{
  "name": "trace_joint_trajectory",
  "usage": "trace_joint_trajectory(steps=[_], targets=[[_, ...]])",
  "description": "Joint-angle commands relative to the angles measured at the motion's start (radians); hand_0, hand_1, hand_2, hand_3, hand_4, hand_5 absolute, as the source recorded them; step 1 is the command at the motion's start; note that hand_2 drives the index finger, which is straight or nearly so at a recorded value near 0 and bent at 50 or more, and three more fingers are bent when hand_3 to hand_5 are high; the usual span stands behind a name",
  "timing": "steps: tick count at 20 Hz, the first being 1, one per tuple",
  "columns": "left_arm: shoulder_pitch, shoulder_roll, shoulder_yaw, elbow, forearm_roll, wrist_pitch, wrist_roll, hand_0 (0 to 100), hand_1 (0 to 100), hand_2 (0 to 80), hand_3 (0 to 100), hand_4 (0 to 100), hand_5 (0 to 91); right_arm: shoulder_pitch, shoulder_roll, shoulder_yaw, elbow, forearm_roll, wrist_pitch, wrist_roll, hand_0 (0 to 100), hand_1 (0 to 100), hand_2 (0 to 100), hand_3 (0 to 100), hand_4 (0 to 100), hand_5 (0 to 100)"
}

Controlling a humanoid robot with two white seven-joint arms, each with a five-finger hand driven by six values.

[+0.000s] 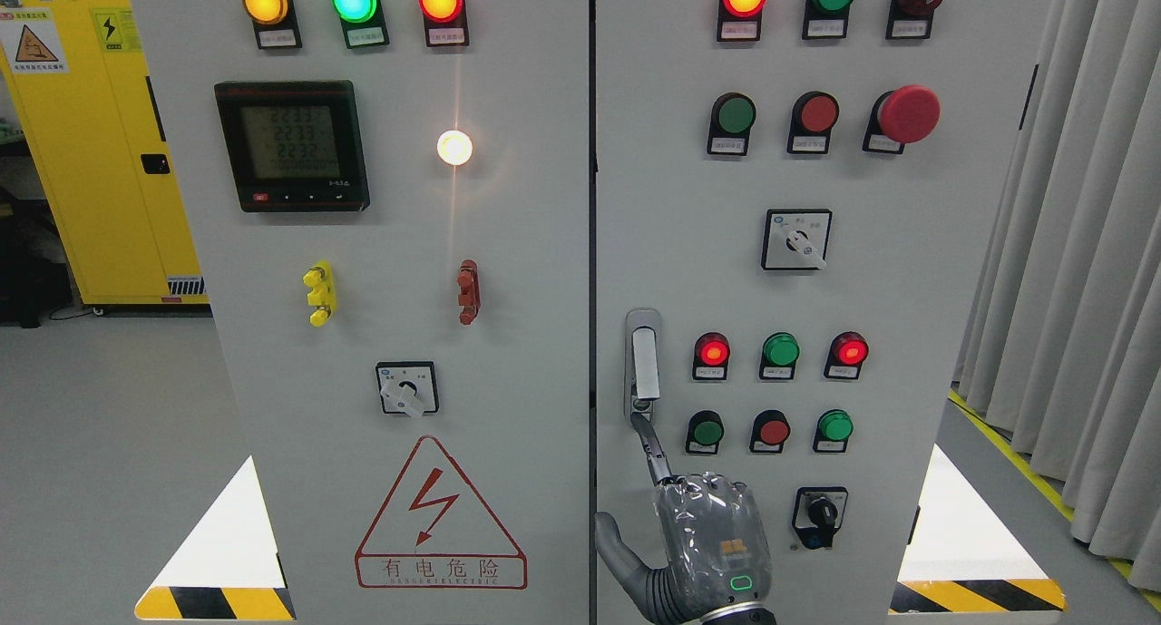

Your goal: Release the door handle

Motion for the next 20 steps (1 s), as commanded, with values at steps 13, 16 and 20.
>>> trace_joint_trajectory(steps=[13,16,20], targets=[[0.0,0.0,0.0,0.0,0.0,0.001,0.0,12,56,0.0,0,0,0.0,0.023,-0.004,-0.004,-0.053,-0.003,-0.009,-0.015,48,31,25,100,100,100],[0.0,0.0,0.0,0.0,0.0,0.001,0.0,12,56,0.0,0,0,0.0,0.039,-0.008,-0.008,-0.078,-0.004,-0.012,-0.012,50,31,44,100,98,100],[0.0,0.0,0.0,0.0,0.0,0.001,0.0,12,56,0.0,0,0,0.0,0.049,-0.011,-0.019,-0.104,-0.004,-0.032,-0.007,59,34,54,92,90,95]])
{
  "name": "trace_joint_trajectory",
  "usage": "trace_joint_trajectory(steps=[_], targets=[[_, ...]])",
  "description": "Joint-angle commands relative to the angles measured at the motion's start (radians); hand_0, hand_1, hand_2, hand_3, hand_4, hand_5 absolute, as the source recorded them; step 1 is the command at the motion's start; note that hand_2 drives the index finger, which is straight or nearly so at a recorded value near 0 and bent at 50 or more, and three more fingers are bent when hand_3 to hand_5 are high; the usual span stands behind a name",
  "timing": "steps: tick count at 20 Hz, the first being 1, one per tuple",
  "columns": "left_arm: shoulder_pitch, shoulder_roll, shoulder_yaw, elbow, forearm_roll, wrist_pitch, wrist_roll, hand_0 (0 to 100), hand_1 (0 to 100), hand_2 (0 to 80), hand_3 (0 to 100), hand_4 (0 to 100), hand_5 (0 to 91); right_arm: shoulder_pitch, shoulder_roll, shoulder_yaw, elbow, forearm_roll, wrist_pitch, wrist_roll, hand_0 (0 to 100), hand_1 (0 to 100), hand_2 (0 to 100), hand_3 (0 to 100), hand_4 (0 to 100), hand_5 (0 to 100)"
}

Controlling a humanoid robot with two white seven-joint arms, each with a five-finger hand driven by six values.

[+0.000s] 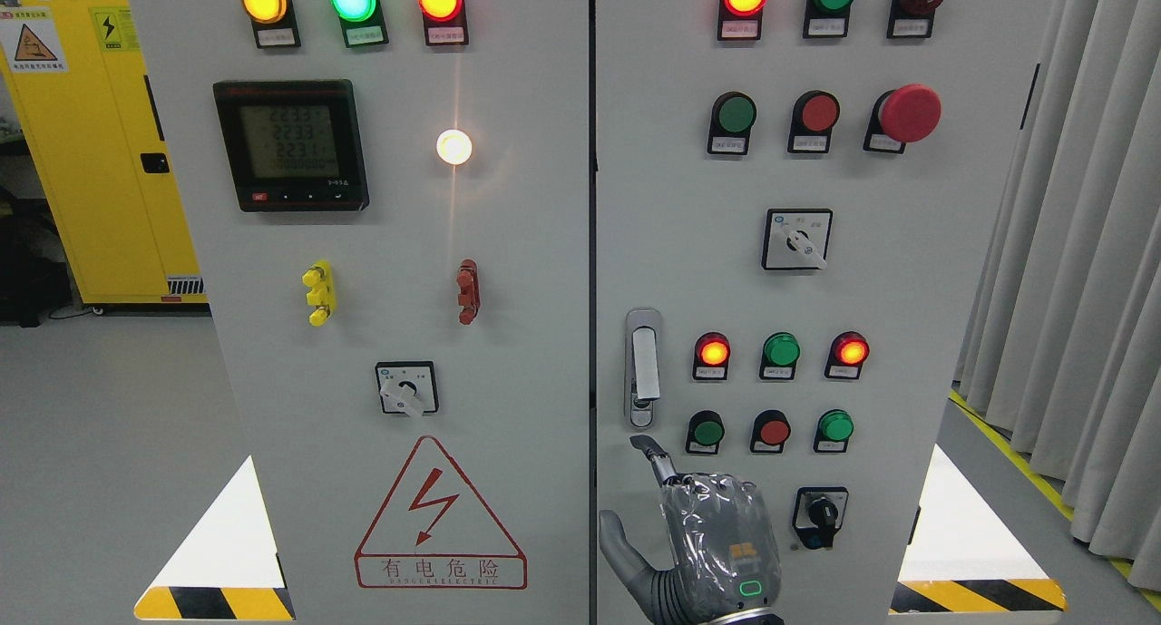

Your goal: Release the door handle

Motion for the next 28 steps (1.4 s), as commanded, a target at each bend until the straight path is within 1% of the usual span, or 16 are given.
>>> trace_joint_trajectory(steps=[1,3,4,5,6,7,8,9,11,12,14,18,19,21,25,28], targets=[[0.0,0.0,0.0,0.0,0.0,0.001,0.0,12,56,0.0,0,0,0.0,0.013,-0.007,-0.016,-0.046,-0.001,-0.013,0.012,63,35,58,91,90,94],[0.0,0.0,0.0,0.0,0.0,0.001,0.0,12,56,0.0,0,0,0.0,0.01,-0.007,-0.028,-0.048,0.0,-0.016,0.012,69,36,61,91,89,93],[0.0,0.0,0.0,0.0,0.0,0.001,0.0,12,56,0.0,0,0,0.0,0.01,-0.007,-0.033,-0.054,0.0,-0.023,0.013,71,39,63,91,89,91],[0.0,0.0,0.0,0.0,0.0,0.001,0.0,12,56,0.0,0,0,0.0,0.008,-0.007,-0.035,-0.054,0.0,-0.029,0.013,57,40,68,95,89,90],[0.0,0.0,0.0,0.0,0.0,0.001,0.0,12,56,0.0,0,0,0.0,0.008,-0.007,-0.039,-0.054,-0.001,-0.032,0.013,53,40,69,96,89,90],[0.0,0.0,0.0,0.0,0.0,0.001,0.0,12,56,0.0,0,0,0.0,0.007,-0.007,-0.044,-0.055,0.0,-0.034,0.013,43,41,71,99,91,90],[0.0,0.0,0.0,0.0,0.0,0.001,0.0,12,56,0.0,0,0,0.0,0.002,-0.007,-0.044,-0.059,0.0,-0.036,0.013,32,42,77,100,95,93],[0.0,0.0,0.0,0.0,0.0,0.001,0.0,12,56,0.0,0,0,0.0,-0.004,-0.007,-0.044,-0.065,0.0,-0.036,0.013,31,42,78,100,95,94],[0.0,0.0,0.0,0.0,0.0,0.001,0.0,12,56,0.0,0,0,0.0,-0.018,-0.008,-0.042,-0.066,0.002,-0.036,0.013,30,41,85,100,98,97],[0.0,0.0,0.0,0.0,0.0,0.001,0.0,12,56,0.0,0,0,0.0,-0.025,-0.008,-0.042,-0.066,0.006,-0.034,0.015,29,40,86,100,98,97],[0.0,0.0,0.0,0.0,0.0,0.001,0.0,12,56,0.0,0,0,0.0,-0.039,-0.008,-0.042,-0.066,0.026,-0.032,0.013,31,36,90,100,99,97],[0.0,0.0,0.0,0.0,0.0,0.001,0.0,12,56,0.0,0,0,0.0,-0.056,-0.007,-0.042,-0.092,0.069,-0.029,0.015,31,34,91,100,100,98],[0.0,0.0,0.0,0.0,0.0,0.001,0.0,12,56,0.0,0,0,0.0,-0.067,-0.005,-0.042,-0.092,0.088,-0.028,0.02,29,33,92,100,100,98],[0.0,0.0,0.0,0.0,0.0,0.001,0.0,12,56,0.0,0,0,0.0,-0.084,-0.002,-0.042,-0.092,0.102,-0.023,0.061,28,32,92,100,100,98],[0.0,0.0,0.0,0.0,0.0,0.001,0.0,12,56,0.0,0,0,0.0,-0.096,0.002,-0.042,-0.095,0.105,-0.022,0.07,26,29,92,100,100,98],[0.0,0.0,-0.001,0.0,0.0,0.001,0.0,12,56,0.0,0,0,0.0,-0.097,0.004,-0.041,-0.091,0.1,-0.005,0.078,27,27,93,100,100,98]])
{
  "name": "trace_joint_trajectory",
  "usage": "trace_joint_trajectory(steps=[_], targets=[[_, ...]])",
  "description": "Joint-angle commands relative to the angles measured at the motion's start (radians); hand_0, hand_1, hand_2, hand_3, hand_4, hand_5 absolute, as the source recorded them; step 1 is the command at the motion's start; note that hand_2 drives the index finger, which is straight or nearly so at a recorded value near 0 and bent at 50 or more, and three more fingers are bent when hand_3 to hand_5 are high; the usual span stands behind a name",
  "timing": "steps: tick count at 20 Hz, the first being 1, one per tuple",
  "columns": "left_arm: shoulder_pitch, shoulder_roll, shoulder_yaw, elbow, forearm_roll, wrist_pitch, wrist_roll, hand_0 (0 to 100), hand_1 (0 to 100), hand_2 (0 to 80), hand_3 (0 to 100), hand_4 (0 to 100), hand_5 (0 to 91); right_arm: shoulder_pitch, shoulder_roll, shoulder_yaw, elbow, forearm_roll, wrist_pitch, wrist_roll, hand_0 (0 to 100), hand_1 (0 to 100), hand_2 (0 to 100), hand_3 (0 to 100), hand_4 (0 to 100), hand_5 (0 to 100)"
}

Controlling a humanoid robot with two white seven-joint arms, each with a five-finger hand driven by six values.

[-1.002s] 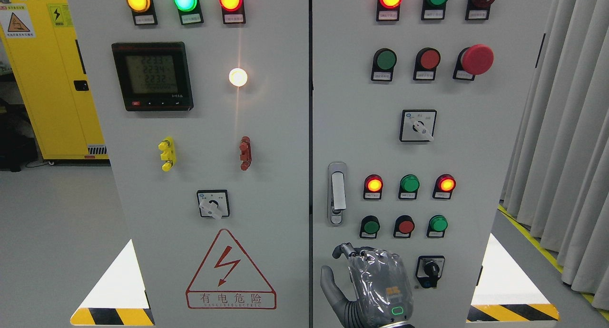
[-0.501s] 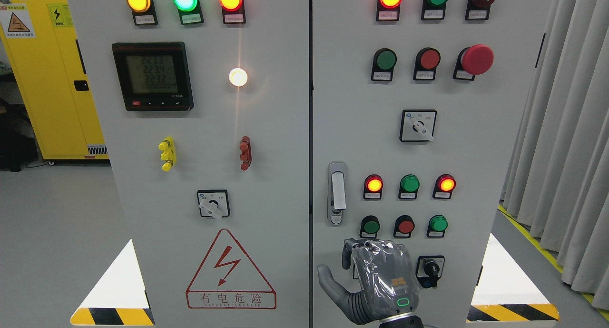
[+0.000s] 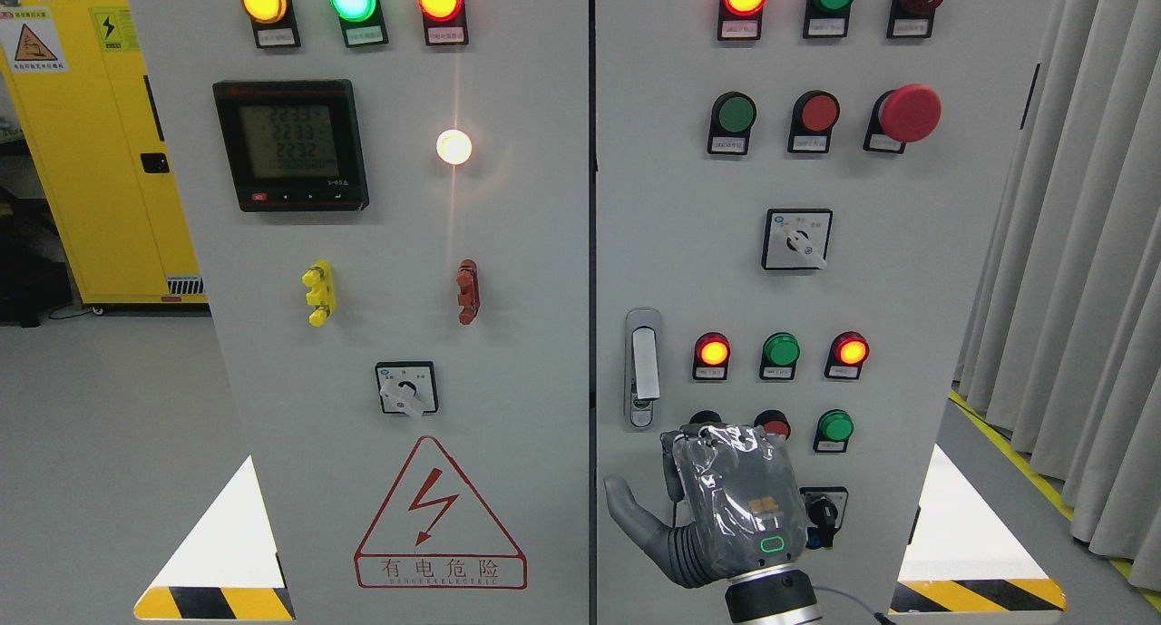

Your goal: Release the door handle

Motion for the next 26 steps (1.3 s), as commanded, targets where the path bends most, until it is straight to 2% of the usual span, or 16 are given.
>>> trace_joint_trajectory(steps=[1,5,16,26], targets=[[0.0,0.0,0.0,0.0,0.0,0.001,0.0,12,56,0.0,0,0,0.0,-0.017,0.008,-0.001,-0.015,0.01,0.016,0.016,27,27,93,100,100,99],[0.0,0.0,0.0,0.0,0.0,0.001,0.0,12,56,0.0,0,0,0.0,-0.052,0.008,0.001,0.003,0.009,0.051,0.036,28,27,94,100,100,99],[0.0,0.0,-0.001,0.0,0.0,0.001,0.0,12,56,0.0,0,0,0.0,-0.097,0.008,0.005,0.023,0.009,0.054,0.049,30,26,94,100,100,99],[0.0,0.0,0.0,0.0,0.0,0.001,0.0,12,56,0.0,0,0,0.0,-0.123,0.009,0.005,0.037,0.009,0.056,0.05,32,34,94,100,100,99]])
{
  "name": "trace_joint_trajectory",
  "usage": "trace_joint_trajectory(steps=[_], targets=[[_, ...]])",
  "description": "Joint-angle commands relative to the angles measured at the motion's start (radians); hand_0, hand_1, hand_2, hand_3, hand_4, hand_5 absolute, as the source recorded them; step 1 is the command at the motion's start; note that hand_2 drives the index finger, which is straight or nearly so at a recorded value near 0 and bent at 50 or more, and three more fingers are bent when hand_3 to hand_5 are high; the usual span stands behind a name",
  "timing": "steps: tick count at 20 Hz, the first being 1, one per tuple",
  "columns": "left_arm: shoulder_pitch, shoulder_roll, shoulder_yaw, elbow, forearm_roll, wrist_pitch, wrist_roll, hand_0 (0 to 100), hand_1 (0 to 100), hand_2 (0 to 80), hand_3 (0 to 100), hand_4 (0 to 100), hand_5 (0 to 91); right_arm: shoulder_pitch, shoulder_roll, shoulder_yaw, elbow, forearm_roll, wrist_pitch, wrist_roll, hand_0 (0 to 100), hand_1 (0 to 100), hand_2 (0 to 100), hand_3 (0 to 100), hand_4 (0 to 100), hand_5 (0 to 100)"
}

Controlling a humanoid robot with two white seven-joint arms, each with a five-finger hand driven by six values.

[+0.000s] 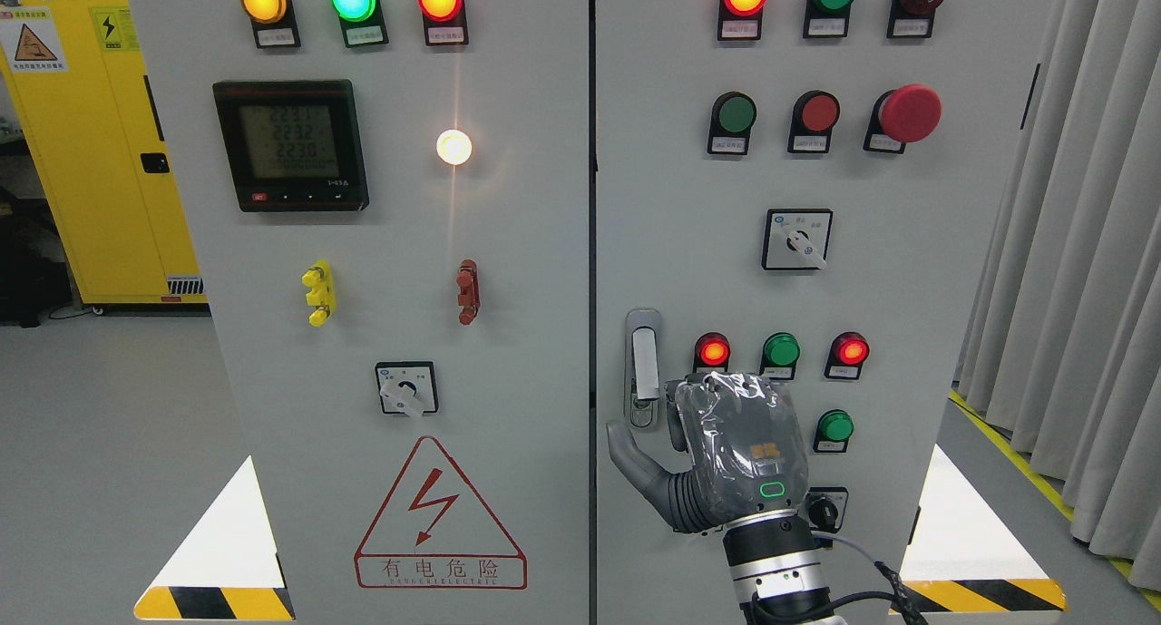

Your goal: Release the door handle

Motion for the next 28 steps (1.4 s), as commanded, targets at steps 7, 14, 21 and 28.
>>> trace_joint_trajectory(steps=[7,14,21,28], targets=[[0.0,0.0,0.0,0.0,0.0,0.001,0.0,12,56,0.0,0,0,0.0,-0.041,0.002,0.002,0.032,-0.002,0.021,0.016,35,34,94,100,100,99],[0.0,0.0,0.0,0.0,0.0,0.001,0.0,12,56,0.0,0,0,0.0,-0.044,0.002,0.002,0.045,-0.003,0.023,0.014,36,34,94,100,100,99],[0.0,0.0,0.0,0.0,0.0,0.001,0.0,12,56,0.0,0,0,0.0,-0.046,0.009,-0.003,0.045,-0.003,0.023,0.014,38,35,94,100,100,99],[0.0,0.0,-0.001,0.0,0.0,0.001,0.0,12,56,0.0,0,0,0.0,-0.058,0.009,-0.006,0.051,-0.005,0.025,0.014,44,36,94,100,100,99]])
